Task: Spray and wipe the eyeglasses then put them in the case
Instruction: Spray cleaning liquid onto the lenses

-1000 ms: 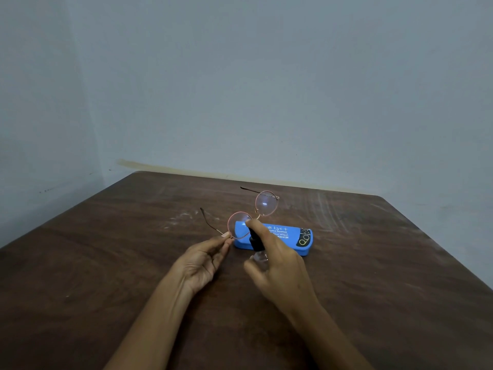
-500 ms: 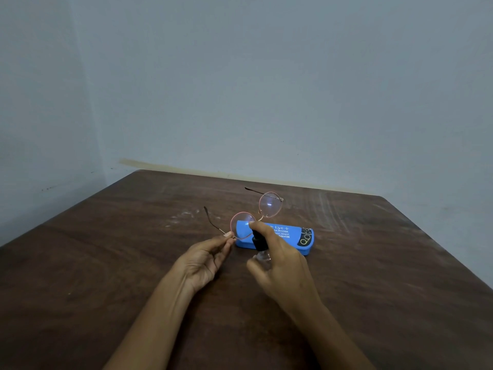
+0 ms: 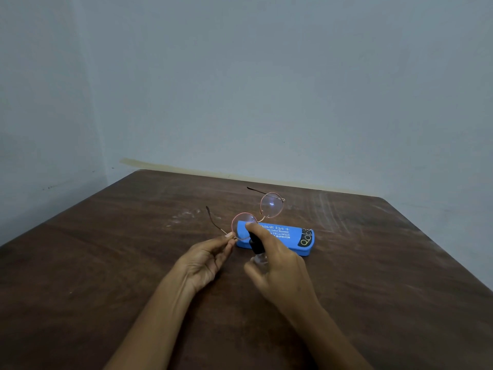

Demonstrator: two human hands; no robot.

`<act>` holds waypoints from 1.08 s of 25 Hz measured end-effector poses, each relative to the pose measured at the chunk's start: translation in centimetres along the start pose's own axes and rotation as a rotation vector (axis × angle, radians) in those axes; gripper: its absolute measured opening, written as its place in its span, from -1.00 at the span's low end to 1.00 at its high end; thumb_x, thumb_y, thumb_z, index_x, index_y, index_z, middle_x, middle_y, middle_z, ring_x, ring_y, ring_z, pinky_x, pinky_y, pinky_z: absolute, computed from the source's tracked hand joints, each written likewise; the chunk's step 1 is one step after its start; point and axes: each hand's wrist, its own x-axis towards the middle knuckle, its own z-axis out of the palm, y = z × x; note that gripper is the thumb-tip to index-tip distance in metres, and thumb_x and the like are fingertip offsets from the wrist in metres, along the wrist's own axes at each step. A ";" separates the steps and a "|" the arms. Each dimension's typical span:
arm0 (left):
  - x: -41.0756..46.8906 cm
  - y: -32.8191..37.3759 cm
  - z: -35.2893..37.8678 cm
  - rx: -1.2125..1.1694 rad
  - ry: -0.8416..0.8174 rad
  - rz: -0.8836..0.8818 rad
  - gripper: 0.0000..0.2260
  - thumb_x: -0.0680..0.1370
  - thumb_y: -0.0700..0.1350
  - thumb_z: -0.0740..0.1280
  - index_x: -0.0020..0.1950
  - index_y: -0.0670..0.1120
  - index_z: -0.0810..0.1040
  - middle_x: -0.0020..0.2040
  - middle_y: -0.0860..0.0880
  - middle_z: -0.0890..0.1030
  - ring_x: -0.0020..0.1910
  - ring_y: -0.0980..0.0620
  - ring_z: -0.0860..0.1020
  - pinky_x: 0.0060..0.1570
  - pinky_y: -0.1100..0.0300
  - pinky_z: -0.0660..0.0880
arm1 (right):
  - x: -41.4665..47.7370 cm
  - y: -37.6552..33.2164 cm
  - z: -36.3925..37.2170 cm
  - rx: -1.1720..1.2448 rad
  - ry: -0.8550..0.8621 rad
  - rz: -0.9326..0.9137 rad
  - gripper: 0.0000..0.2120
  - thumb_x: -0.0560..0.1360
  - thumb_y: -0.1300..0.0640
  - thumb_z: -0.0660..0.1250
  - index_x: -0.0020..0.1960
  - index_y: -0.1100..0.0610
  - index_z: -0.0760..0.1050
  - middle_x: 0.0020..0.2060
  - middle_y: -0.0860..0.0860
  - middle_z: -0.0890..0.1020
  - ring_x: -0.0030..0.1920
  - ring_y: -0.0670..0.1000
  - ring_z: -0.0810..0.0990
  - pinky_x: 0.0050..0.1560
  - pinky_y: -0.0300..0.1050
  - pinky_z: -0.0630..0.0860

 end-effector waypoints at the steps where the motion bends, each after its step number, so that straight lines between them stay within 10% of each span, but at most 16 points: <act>1: 0.0 0.0 0.0 0.002 -0.001 0.000 -0.84 0.50 -0.37 0.19 -0.20 -0.34 0.54 -0.48 -0.11 0.63 -0.53 0.12 0.60 -0.53 0.40 0.51 | 0.0 0.0 0.0 0.001 0.004 0.002 -0.50 0.28 -0.04 0.07 0.22 -0.23 0.18 -0.18 0.00 0.61 -0.23 0.05 0.60 -0.24 0.06 0.56; 27: 0.4 0.1 -0.3 -0.019 -0.019 -0.007 -0.73 0.50 -0.37 0.20 -0.34 -0.33 0.61 -0.46 -0.14 0.64 -0.52 0.11 0.60 -0.53 0.38 0.52 | 0.1 -0.2 -0.2 -0.077 0.047 -0.073 -0.42 0.29 0.02 0.10 0.30 -0.26 0.13 -0.27 0.00 0.59 -0.34 0.04 0.57 -0.42 0.02 0.54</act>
